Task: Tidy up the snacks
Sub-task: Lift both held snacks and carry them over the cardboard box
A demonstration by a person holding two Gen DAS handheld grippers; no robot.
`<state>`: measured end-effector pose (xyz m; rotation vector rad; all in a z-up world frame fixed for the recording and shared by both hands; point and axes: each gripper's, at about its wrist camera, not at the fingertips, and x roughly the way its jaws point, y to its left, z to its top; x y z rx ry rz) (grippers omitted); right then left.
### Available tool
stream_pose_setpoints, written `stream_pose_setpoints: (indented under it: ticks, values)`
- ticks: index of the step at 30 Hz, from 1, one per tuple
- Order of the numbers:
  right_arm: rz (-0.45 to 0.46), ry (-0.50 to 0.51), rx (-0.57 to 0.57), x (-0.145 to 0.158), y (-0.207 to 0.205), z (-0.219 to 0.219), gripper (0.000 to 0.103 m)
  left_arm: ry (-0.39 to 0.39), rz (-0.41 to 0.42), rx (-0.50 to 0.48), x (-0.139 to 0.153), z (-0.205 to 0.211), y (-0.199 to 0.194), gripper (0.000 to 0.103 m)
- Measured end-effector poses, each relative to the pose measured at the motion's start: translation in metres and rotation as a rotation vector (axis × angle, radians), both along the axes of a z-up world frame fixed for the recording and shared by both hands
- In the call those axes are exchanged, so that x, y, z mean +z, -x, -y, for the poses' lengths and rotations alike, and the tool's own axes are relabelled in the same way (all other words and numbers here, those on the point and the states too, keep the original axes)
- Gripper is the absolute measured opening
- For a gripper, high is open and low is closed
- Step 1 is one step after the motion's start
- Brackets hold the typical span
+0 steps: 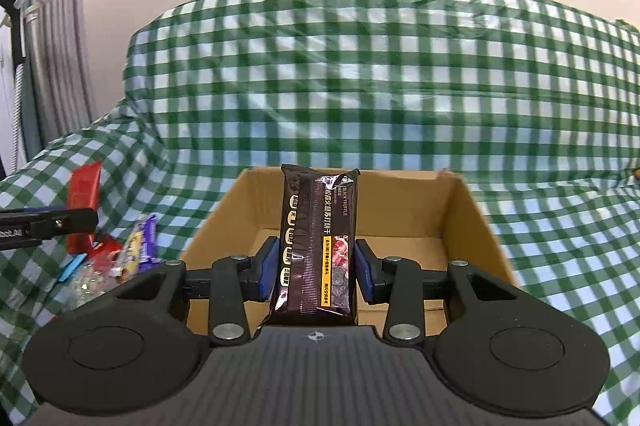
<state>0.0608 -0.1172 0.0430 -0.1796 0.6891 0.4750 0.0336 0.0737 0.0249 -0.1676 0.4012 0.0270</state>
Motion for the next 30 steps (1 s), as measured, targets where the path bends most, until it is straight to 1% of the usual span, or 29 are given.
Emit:
stream_pose_setpoints:
  ticks: [7, 11, 16, 18, 22, 30]
  values:
    - [0.015, 0.011, -0.052, 0.002, -0.008, 0.023, 0.042, -0.016, 0.067, -0.12, 0.004, 0.044, -0.005, 0.052]
    - [0.017, 0.024, -0.083, 0.002, -0.014, 0.032, 0.042, -0.024, 0.076, -0.176, 0.002, 0.069, -0.011, 0.052]
    - [0.023, 0.033, -0.121, 0.003, -0.013, 0.039, 0.042, -0.062, 0.083, -0.24, -0.003, 0.095, -0.017, 0.052]
    - [0.026, 0.038, -0.134, 0.003, -0.01, 0.04, 0.042, -0.079, 0.081, -0.257, -0.006, 0.102, -0.019, 0.052]
    - [0.03, 0.041, -0.147, 0.003, -0.008, 0.044, 0.042, -0.09, 0.081, -0.278, -0.008, 0.108, -0.021, 0.052]
    - [0.038, 0.04, -0.158, 0.004, -0.007, 0.048, 0.042, -0.084, 0.058, -0.272, -0.012, 0.108, -0.027, 0.052]
